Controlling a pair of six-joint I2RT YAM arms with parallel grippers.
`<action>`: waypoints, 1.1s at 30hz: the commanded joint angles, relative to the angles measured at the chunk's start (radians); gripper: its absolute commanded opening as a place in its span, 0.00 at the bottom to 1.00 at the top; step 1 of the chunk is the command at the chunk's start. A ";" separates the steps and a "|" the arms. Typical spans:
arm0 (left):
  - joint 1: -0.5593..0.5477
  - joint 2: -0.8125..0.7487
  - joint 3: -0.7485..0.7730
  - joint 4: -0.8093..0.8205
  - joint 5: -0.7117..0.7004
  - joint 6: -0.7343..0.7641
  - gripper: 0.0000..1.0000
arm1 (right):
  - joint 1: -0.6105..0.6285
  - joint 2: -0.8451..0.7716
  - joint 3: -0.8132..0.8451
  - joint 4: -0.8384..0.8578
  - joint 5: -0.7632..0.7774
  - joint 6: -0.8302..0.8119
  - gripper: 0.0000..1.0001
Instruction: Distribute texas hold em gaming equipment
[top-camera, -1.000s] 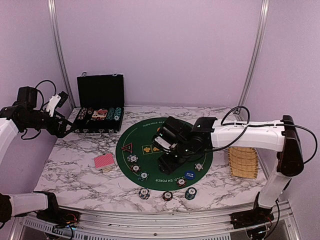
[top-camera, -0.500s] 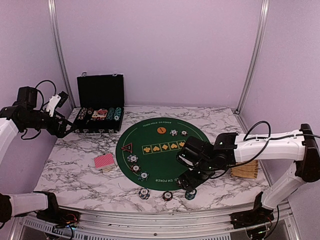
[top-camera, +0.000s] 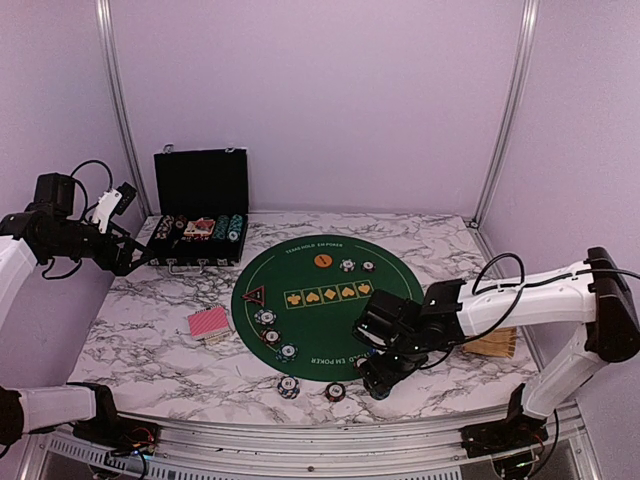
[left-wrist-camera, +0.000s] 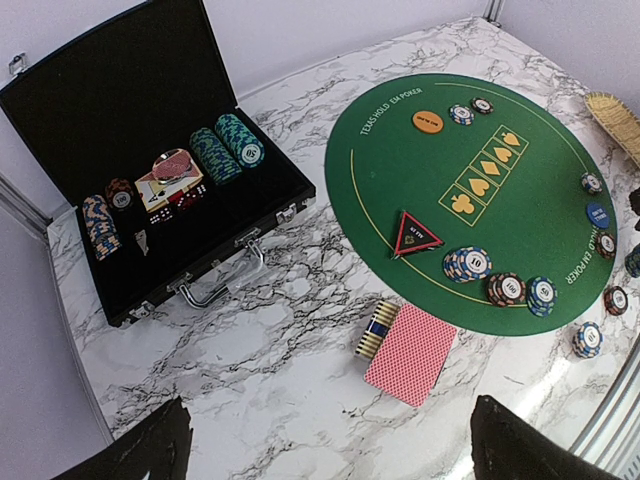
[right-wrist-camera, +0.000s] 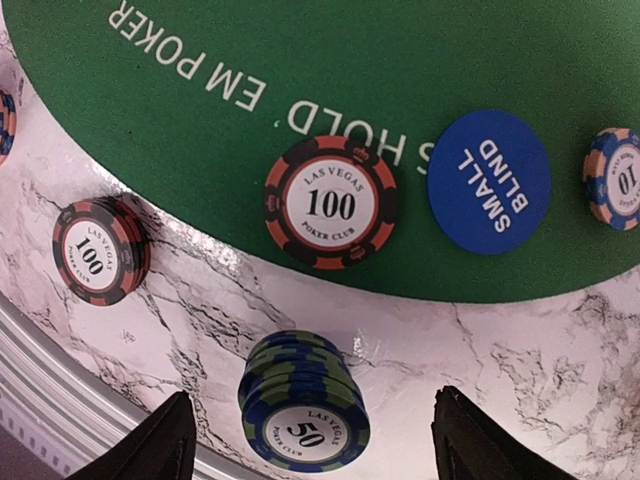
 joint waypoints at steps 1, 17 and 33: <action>0.003 -0.004 0.000 -0.024 0.003 0.003 0.99 | 0.000 0.033 -0.005 0.054 -0.008 -0.010 0.79; 0.003 -0.006 -0.014 -0.024 -0.010 0.019 0.99 | -0.022 0.063 -0.015 0.085 -0.040 -0.035 0.70; 0.004 -0.013 -0.009 -0.024 -0.017 0.020 0.99 | -0.028 0.064 -0.038 0.097 -0.036 -0.040 0.52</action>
